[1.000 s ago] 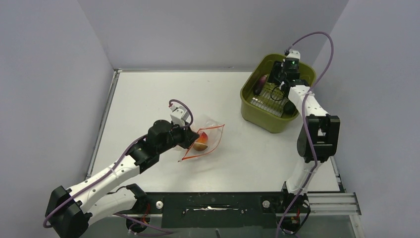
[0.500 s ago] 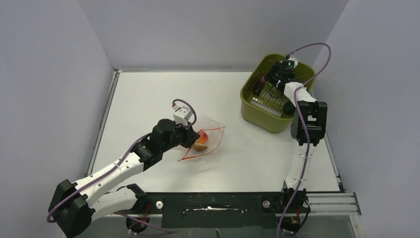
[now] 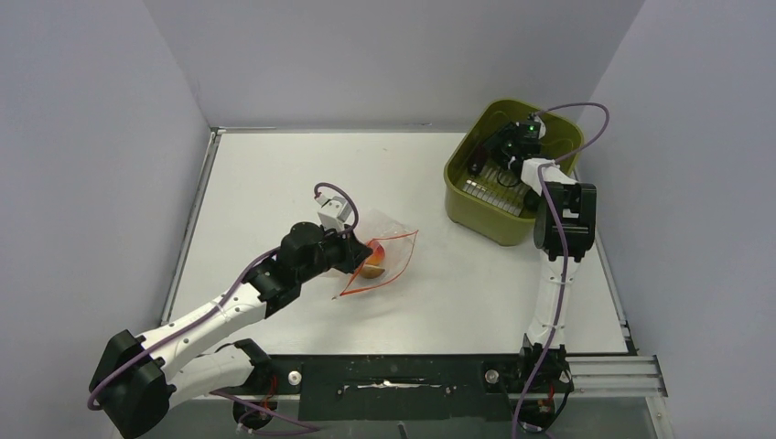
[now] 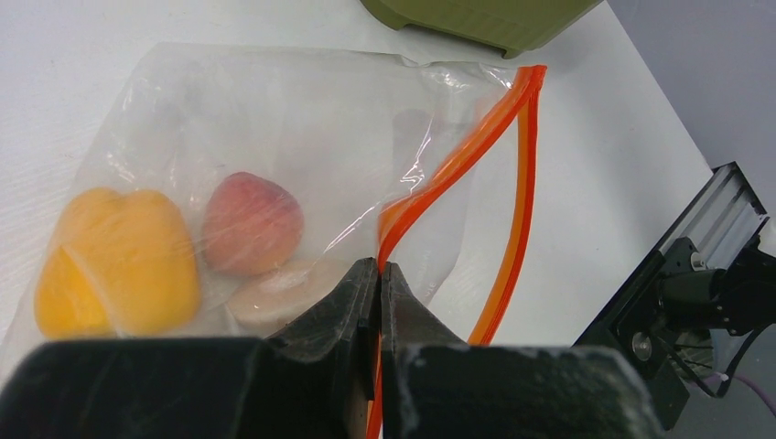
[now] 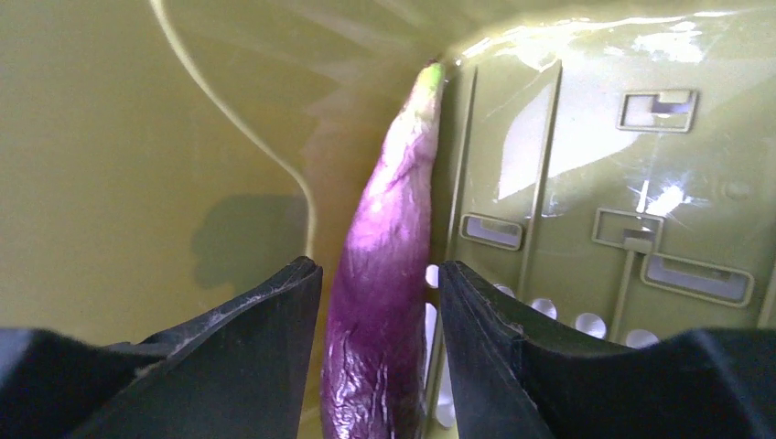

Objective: Place the food in the zip-top bag and seal the zipper
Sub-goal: Pick up the fake vegetable from the bin.

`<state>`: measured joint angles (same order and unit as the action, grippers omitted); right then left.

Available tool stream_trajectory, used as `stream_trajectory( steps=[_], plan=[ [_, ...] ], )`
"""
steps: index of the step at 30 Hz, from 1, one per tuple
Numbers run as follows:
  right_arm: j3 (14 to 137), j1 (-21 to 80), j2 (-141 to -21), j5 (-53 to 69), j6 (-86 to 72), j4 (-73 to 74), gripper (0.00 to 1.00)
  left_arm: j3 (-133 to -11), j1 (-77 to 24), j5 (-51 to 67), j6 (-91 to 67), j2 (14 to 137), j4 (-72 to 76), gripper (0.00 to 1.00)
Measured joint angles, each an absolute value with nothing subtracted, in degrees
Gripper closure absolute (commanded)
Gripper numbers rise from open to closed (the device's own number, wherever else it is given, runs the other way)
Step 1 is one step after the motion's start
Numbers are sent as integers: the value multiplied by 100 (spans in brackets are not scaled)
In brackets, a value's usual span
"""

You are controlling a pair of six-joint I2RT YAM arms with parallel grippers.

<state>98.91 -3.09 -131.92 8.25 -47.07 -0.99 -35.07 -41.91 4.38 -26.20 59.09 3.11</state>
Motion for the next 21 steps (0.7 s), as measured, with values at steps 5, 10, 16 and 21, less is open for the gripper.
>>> stream_trajectory(
  steps=[5,10,16,21],
  plan=[
    [9852,-353,-13192,987,-4871,-272,52,-3507,-4191,436,-2644,5909,314,100],
    [9789,-421,-13203,1098,-4958,-320,53,-3507,-4191,436,-2659,5874,309,100],
    [9786,-447,-13205,1105,-4982,-279,54,-3470,-4195,432,-2705,5765,320,100],
    [9817,-447,-13319,1188,-5028,-338,54,-3409,-4195,432,-2794,5697,311,100]
  ],
)
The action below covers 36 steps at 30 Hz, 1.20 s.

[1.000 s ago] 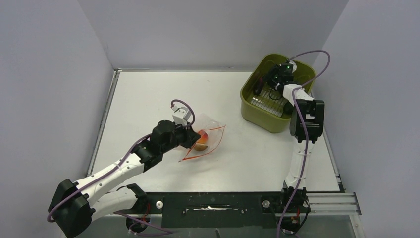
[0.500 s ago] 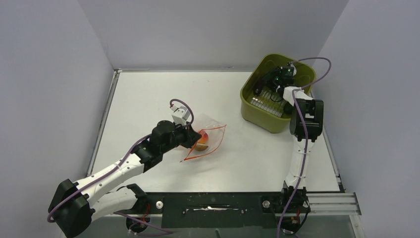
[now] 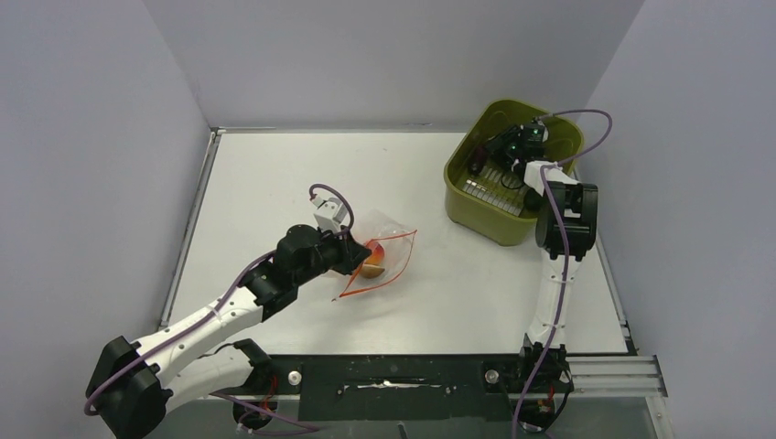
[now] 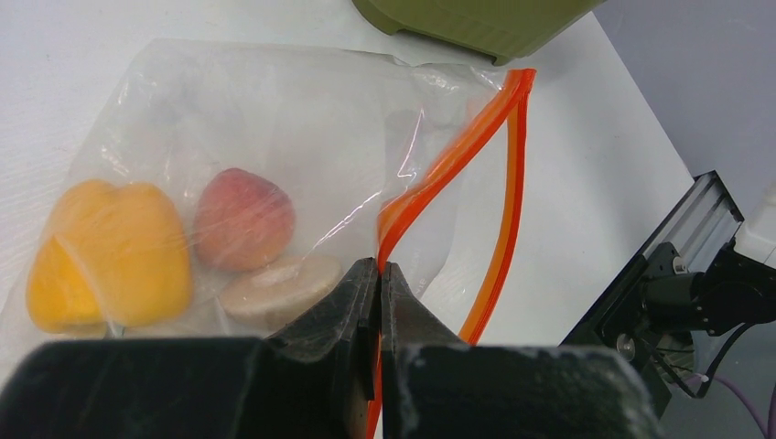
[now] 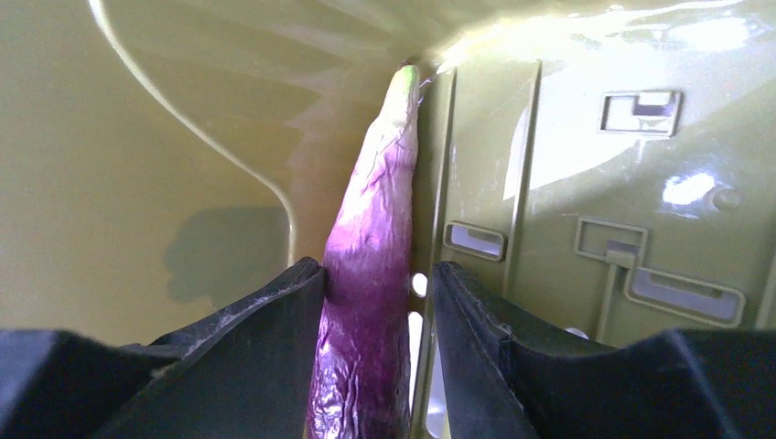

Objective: Place the food in the zip-top bag and seal the zipper
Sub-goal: Pick up the fake vegetable from the bin.

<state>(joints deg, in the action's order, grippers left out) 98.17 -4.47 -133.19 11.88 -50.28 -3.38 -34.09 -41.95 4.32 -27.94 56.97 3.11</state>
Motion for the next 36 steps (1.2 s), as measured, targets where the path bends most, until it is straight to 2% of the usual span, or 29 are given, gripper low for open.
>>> stream_trajectory(
  steps=[4,12,15,27,36],
  plan=[
    [9894,-447,-13419,1297,-5054,-414,55,-3409,-4195,432,-2810,5680,309,100],
    [9992,-460,-13548,1553,-5065,-558,74,-3406,-4195,432,-2823,5647,298,100],
    [9994,-473,-13555,1575,-5059,-602,77,-3406,-4195,427,-2825,5603,270,100],
    [9476,-528,-13216,1629,-4967,-714,80,-3406,-4206,362,-2884,5402,211,100],
    [8882,-681,-12619,1656,-4622,-646,81,-3686,-4224,123,-2626,5356,-414,100]
  ],
)
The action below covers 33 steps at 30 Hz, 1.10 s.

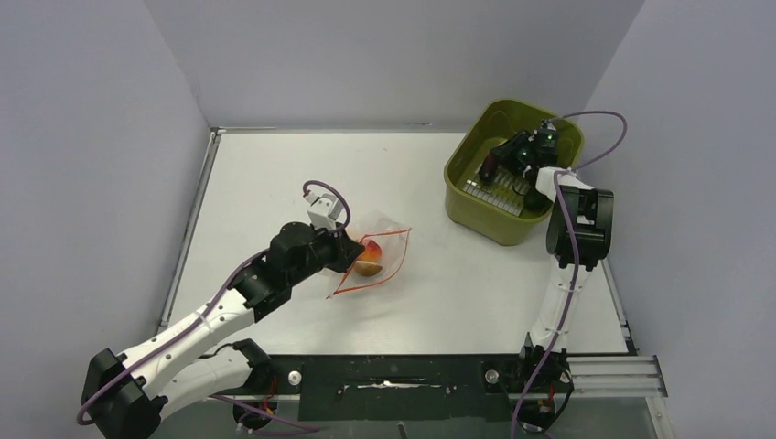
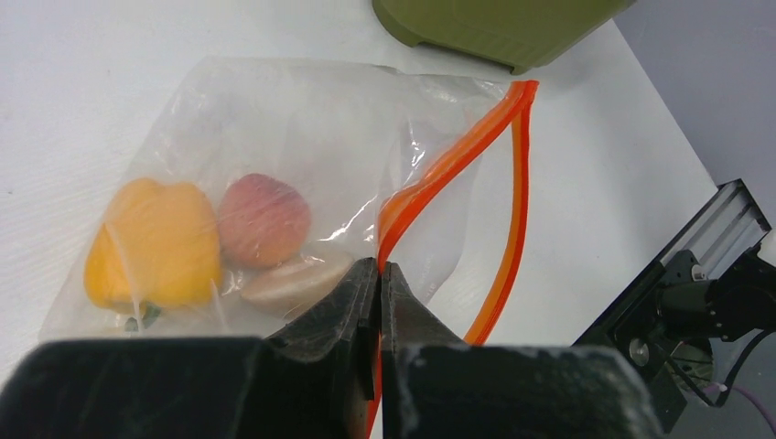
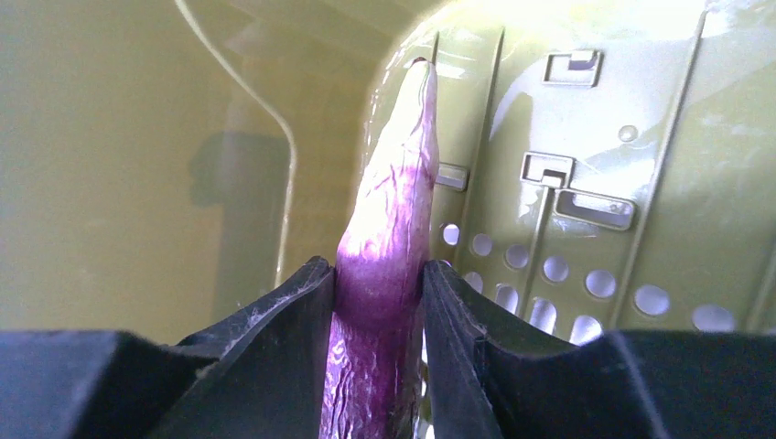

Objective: Place the food in the zip-top bag and seal the zipper
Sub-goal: Pick up the fake vegetable from the bin.

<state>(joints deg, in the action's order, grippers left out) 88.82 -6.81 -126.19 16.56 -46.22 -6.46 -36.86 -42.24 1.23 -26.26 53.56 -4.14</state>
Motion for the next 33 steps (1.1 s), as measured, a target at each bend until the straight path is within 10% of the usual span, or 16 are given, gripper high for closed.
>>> stream_trajectory(
  steps=[33],
  plan=[
    [6038,414,-7367,1247,-2274,-362,80,-4598,-4222,-290,-3015,5596,-838,100]
  ],
)
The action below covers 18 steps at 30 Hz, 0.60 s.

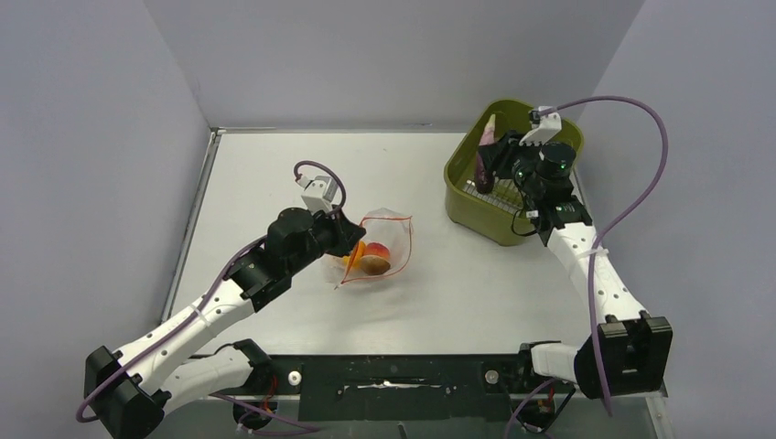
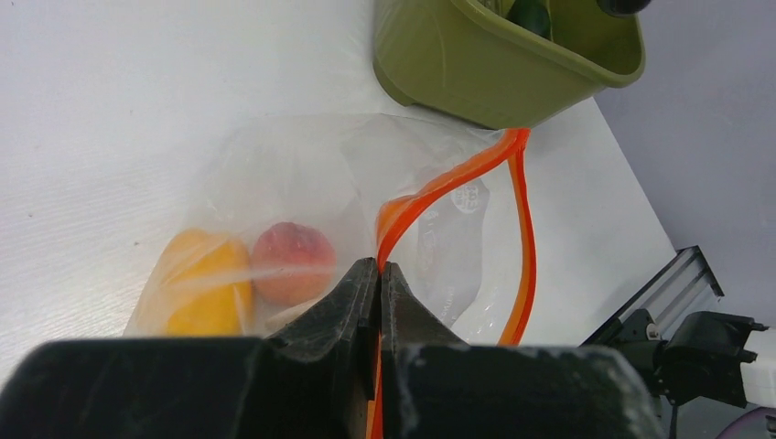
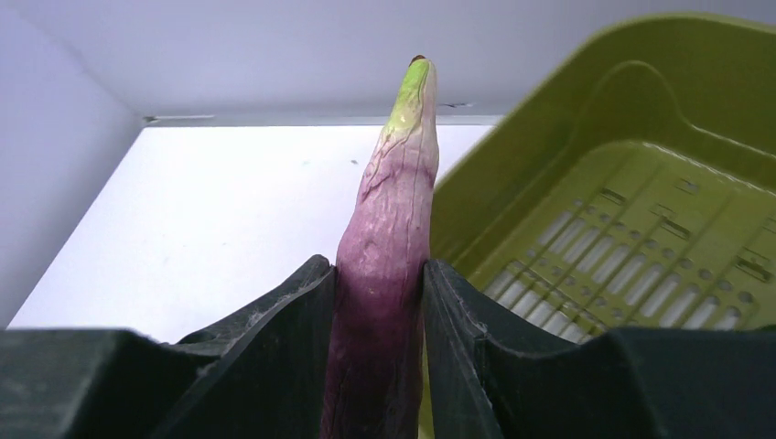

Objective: Place the food in the zip-top bag and seal the zipper
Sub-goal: Place the fake vegetable in the zipper food storage bag.

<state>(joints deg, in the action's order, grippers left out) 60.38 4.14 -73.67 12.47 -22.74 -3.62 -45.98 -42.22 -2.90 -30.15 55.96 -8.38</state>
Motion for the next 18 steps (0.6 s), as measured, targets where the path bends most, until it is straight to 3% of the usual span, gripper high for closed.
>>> stream_trajectory(
  steps=[9,18],
  plan=[
    [5487,1306,-6108,1232,-2255,-346,80,-4615,-4211,-318,-3374,5642,-744,100],
    [5137,3096,-5802,738,-2445,-718,80,-4615,-4189,-287,-3651,5780,-497,100]
  ],
)
